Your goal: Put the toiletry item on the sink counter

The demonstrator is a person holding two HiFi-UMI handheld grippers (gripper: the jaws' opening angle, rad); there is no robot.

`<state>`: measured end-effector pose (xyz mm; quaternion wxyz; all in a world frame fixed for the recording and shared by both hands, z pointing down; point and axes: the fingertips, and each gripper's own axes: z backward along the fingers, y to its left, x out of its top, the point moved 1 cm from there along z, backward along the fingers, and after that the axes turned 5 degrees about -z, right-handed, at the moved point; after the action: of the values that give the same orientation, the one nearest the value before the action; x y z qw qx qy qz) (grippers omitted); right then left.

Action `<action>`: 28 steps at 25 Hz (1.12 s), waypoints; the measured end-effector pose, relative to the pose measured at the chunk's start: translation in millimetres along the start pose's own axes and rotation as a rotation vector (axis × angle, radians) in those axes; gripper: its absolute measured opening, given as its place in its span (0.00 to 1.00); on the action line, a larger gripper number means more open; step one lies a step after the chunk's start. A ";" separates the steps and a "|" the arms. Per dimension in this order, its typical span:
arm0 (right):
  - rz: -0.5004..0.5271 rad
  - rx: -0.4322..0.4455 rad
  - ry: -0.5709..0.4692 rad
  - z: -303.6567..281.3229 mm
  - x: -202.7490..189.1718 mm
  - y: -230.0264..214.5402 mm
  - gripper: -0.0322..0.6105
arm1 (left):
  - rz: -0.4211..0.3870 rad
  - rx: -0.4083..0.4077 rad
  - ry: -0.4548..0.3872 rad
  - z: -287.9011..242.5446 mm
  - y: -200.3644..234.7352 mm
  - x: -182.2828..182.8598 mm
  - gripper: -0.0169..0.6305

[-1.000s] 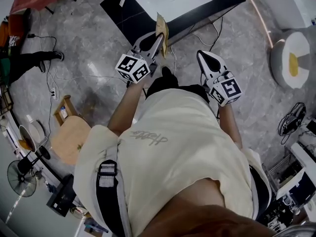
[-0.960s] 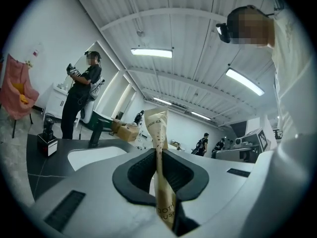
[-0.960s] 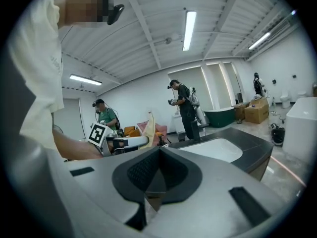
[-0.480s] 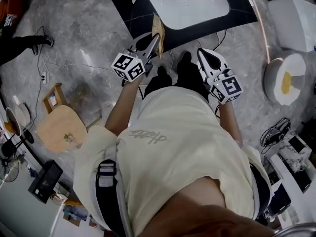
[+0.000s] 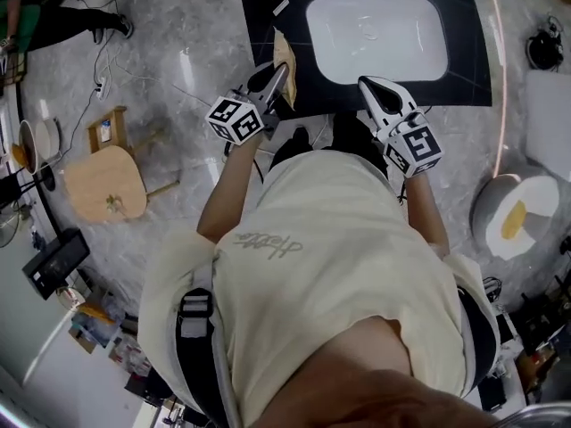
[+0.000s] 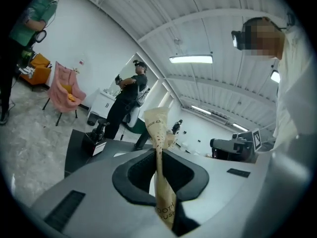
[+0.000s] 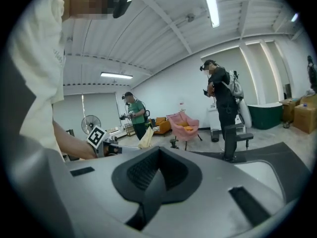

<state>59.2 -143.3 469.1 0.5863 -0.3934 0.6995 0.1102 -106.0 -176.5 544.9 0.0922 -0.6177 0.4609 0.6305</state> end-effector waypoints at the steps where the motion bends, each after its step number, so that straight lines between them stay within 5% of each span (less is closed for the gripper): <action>1: 0.010 0.019 0.004 -0.9 4.9 -15.1 0.04 | 0.025 0.011 -0.012 -9.1 -0.6 0.6 0.08; 4: 0.006 0.077 0.002 -6.5 11.1 -55.0 0.04 | 0.059 0.053 -0.042 -27.7 -1.7 4.3 0.08; 7: 0.007 0.124 -0.004 -13.9 14.8 -84.3 0.04 | 0.004 0.111 -0.043 -44.9 -1.6 9.7 0.08; 17: 0.049 0.228 0.007 -31.3 28.2 -103.2 0.04 | 0.013 0.490 -0.035 -35.4 40.4 8.4 0.08; 28: 0.031 0.172 0.050 -51.8 20.8 -99.8 0.04 | 0.045 0.424 0.031 -49.4 65.0 -18.3 0.08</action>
<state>88.9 -250.4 495.8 0.5985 -0.3336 0.7267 0.0489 -112.3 -238.8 600.4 0.1985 -0.5838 0.5983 0.5117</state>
